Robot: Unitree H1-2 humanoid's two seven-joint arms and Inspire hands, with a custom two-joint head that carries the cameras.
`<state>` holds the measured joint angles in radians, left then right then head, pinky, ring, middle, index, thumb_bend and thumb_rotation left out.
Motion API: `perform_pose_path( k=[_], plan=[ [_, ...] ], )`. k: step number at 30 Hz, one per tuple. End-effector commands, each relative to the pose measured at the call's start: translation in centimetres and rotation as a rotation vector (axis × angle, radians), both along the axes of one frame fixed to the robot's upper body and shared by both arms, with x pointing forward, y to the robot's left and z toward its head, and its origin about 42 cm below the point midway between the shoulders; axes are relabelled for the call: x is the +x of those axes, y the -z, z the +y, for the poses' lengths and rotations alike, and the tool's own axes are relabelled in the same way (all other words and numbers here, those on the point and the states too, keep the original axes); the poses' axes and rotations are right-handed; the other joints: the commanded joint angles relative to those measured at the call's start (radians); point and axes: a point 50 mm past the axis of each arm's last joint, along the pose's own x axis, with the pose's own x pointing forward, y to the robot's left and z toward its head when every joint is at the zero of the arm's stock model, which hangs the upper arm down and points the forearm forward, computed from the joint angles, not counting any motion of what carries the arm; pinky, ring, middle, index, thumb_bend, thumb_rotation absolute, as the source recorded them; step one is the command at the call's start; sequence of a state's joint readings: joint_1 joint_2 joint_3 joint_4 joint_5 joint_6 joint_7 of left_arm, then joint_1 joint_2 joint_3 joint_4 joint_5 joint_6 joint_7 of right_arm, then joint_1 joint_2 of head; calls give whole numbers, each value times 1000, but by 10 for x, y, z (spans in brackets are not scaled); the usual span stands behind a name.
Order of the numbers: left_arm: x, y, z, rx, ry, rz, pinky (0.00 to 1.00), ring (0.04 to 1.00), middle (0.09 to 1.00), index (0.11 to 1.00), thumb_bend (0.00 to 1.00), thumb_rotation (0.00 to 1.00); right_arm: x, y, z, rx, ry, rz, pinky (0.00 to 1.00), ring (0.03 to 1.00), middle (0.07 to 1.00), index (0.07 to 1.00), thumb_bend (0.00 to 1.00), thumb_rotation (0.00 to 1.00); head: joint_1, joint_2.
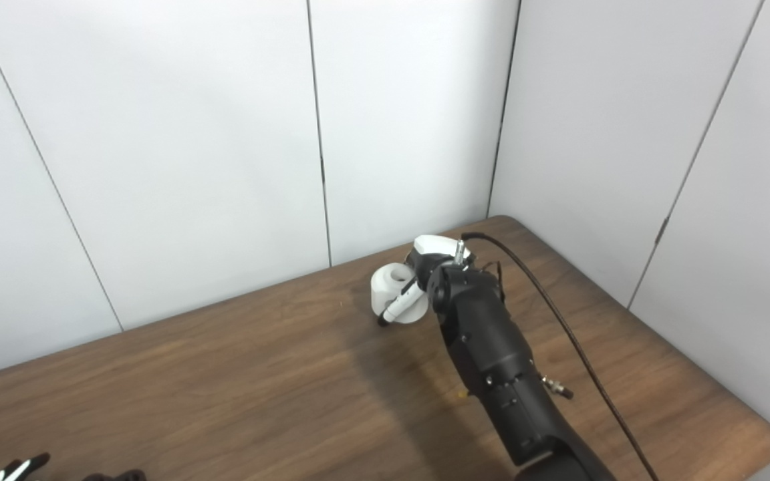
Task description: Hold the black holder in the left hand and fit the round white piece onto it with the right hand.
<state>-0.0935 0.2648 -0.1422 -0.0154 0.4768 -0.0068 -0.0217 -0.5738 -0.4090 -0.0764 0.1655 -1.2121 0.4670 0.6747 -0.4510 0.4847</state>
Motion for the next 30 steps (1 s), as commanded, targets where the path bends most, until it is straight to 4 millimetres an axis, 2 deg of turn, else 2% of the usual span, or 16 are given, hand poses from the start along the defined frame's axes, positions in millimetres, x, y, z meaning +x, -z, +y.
perform_pose_path(
  k=[1,3,6,7,8,10,15,19,30],
  plan=[
    [1,-7,0,9,3,-9,1000,1000,913,483,516,34,3,-30,-7,-40,3,-130,847,836,785,601,904,359,-1,1],
    [1,-7,0,5,4,-8,1000,1000,913,483,516,34,2,-29,-9,-39,-2,-156,790,777,727,577,888,321,-1,1],
    [1,-6,0,5,5,-11,1000,1000,913,483,516,34,1,-29,-9,-32,-8,-179,814,775,733,593,849,260,-1,1],
    [1,-6,0,6,5,-11,1000,1000,912,483,515,34,2,-28,-10,-31,-9,-185,824,781,734,530,657,196,-1,-1],
    [1,-6,0,7,5,-11,1000,1000,912,483,515,34,2,-27,-11,-32,-10,-194,820,779,726,506,593,173,-1,-1],
    [1,-6,0,4,5,-9,1000,1000,913,483,515,34,4,-23,-14,-35,-15,-215,809,765,694,481,541,152,-1,-1],
    [1,-6,0,5,4,-8,1000,1000,913,483,516,34,3,-21,-14,-49,-27,-246,821,742,674,473,525,136,1,0],
    [2,-6,1,5,4,-8,1000,1000,913,483,515,34,3,-21,-13,-52,-33,-251,869,770,696,473,523,132,0,0],
    [2,-5,-2,5,5,-12,1000,1000,911,483,515,34,0,-24,-11,-51,-57,-246,848,763,695,472,521,128,9,3]
  ],
)
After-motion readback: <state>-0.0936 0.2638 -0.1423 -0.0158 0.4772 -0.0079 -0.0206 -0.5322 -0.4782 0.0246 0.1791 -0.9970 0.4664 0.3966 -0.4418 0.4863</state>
